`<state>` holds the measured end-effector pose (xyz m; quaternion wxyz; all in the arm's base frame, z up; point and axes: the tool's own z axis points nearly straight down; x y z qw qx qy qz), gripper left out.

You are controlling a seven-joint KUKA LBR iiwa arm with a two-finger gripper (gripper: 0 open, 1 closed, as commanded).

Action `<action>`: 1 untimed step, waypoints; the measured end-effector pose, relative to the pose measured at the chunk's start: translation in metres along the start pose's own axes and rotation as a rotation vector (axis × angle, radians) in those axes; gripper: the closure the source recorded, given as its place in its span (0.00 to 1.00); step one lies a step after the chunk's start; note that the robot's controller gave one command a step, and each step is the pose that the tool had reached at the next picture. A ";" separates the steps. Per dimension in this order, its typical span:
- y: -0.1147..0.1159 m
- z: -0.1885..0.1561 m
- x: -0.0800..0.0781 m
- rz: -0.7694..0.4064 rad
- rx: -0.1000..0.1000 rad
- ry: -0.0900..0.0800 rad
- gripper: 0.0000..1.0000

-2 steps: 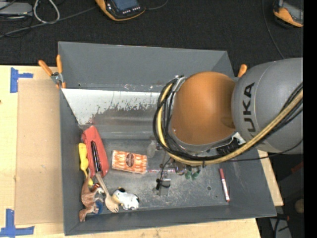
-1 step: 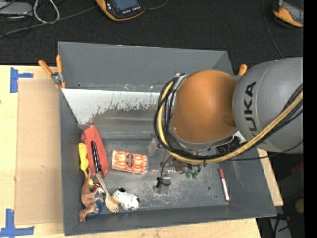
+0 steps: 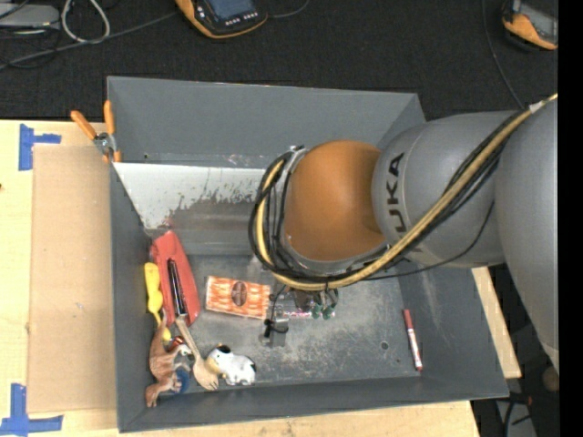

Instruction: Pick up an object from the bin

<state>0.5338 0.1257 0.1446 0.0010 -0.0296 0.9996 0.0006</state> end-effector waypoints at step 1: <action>-0.005 0.004 -0.032 0.196 0.000 -0.001 0.00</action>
Offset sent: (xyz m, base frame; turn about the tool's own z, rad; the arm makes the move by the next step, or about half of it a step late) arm 0.0397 0.0131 -0.0307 0.1230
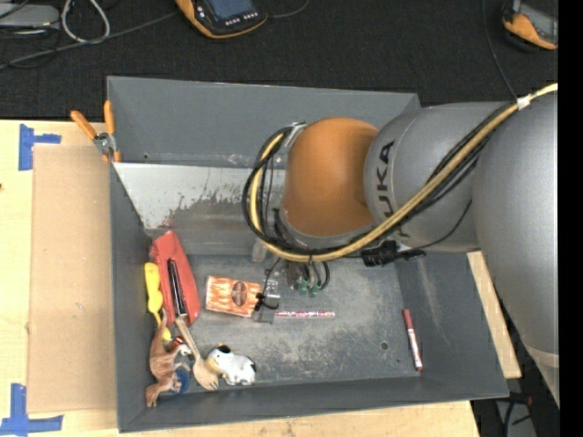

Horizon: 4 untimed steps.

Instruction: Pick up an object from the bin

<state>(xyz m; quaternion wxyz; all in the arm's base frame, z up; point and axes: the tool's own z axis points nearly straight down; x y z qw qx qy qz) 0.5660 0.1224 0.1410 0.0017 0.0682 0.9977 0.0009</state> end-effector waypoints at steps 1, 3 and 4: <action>0.017 0.029 -0.005 -0.072 0.002 0.009 0.00; 0.009 0.072 -0.005 0.226 0.000 0.006 1.00; 0.009 0.072 -0.005 0.227 0.000 0.006 1.00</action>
Offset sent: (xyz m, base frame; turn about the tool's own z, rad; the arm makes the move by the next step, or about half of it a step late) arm 0.0127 0.0119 -0.0710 0.1887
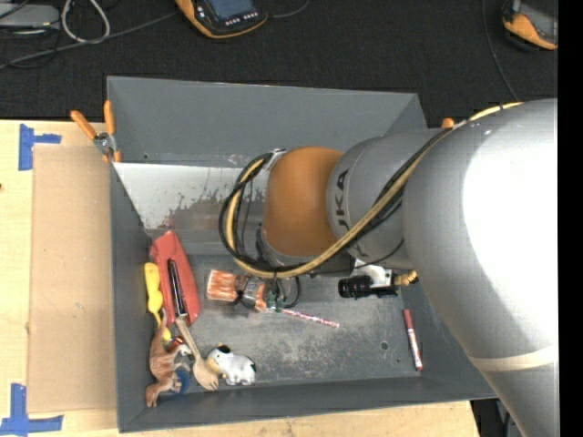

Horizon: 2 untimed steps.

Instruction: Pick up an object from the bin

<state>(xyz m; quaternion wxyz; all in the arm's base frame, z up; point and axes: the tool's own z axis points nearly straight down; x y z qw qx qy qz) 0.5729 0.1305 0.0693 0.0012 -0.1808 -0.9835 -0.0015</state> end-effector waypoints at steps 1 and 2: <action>0.000 -0.004 0.000 0.001 0.001 0.001 1.00; -0.002 -0.030 0.003 0.001 0.006 0.009 1.00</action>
Offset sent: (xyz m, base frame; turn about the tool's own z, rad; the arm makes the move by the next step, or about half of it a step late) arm -0.0004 -0.0001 0.0728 0.0006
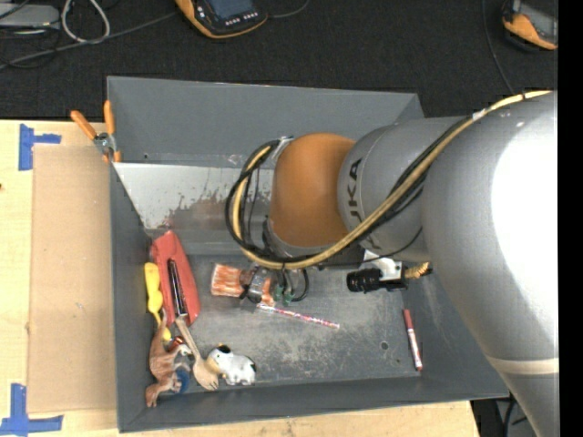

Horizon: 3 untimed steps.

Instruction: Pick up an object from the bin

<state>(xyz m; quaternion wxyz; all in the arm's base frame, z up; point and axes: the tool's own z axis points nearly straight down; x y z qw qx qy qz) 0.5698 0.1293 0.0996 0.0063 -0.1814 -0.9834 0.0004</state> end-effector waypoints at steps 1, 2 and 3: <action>0.001 -0.037 -0.002 -0.001 -0.005 -0.009 1.00; 0.000 -0.069 0.000 -0.003 0.000 0.000 1.00; 0.000 -0.113 -0.001 -0.003 -0.002 -0.004 1.00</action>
Offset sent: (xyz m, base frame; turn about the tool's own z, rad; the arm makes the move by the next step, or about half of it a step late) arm 0.0022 0.0004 0.1104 -0.0009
